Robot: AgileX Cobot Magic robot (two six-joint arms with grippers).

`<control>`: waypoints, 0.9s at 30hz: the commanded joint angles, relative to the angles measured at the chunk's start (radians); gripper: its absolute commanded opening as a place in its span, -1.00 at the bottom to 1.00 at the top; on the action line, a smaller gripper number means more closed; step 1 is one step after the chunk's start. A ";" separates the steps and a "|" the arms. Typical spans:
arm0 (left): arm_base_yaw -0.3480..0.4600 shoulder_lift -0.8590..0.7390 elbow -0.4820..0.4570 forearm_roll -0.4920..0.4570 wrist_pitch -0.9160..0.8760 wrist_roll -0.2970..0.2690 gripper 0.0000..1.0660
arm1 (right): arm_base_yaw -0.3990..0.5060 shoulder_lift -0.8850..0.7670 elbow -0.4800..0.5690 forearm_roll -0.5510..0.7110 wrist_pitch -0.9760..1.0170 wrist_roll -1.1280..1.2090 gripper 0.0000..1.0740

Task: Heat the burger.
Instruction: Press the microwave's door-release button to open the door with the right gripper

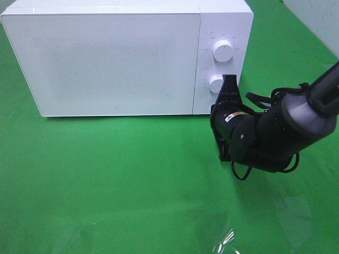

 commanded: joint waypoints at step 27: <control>-0.005 -0.016 0.004 -0.001 -0.007 -0.006 0.85 | -0.052 0.096 -0.129 -0.003 -0.013 -0.029 -1.00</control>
